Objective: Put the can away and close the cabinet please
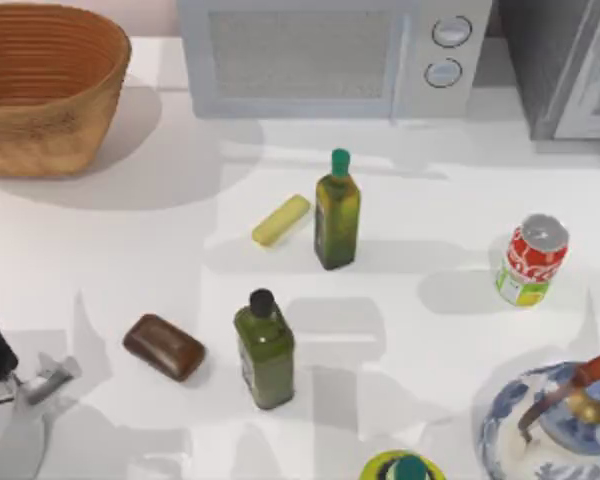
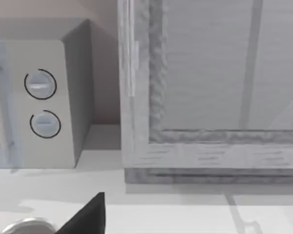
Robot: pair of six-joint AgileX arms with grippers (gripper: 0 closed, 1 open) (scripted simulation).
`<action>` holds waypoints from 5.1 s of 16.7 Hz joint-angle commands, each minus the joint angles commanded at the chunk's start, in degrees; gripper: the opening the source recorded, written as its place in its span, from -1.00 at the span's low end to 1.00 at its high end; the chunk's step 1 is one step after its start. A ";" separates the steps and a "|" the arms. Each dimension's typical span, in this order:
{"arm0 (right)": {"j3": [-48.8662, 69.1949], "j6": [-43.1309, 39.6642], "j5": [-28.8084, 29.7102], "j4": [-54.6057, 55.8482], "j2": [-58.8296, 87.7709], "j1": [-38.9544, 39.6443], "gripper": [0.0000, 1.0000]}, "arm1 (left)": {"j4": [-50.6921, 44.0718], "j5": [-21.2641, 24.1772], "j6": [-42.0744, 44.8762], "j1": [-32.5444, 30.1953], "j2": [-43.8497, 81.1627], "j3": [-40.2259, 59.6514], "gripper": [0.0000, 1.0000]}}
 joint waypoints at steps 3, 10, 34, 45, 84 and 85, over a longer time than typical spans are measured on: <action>0.55 0.51 0.11 -0.16 0.70 -0.06 1.00 | 0.00 0.00 0.00 0.00 0.00 0.00 1.00; 14.58 11.42 2.73 -3.59 22.00 2.66 1.00 | 0.00 0.00 0.00 0.00 0.00 0.00 1.00; 41.69 20.60 15.72 -6.83 88.84 24.67 1.00 | 0.00 0.00 0.00 0.00 0.00 0.00 1.00; 42.44 19.17 14.70 3.88 100.11 22.72 1.00 | 0.00 0.00 0.00 0.00 0.00 0.00 1.00; 64.66 18.84 14.43 -33.34 85.07 22.52 -1.00 | 0.00 0.00 0.00 0.00 0.00 0.00 1.00; 64.77 18.83 14.42 -33.44 84.96 22.52 -1.00 | 0.00 0.00 0.00 0.00 0.00 0.00 1.00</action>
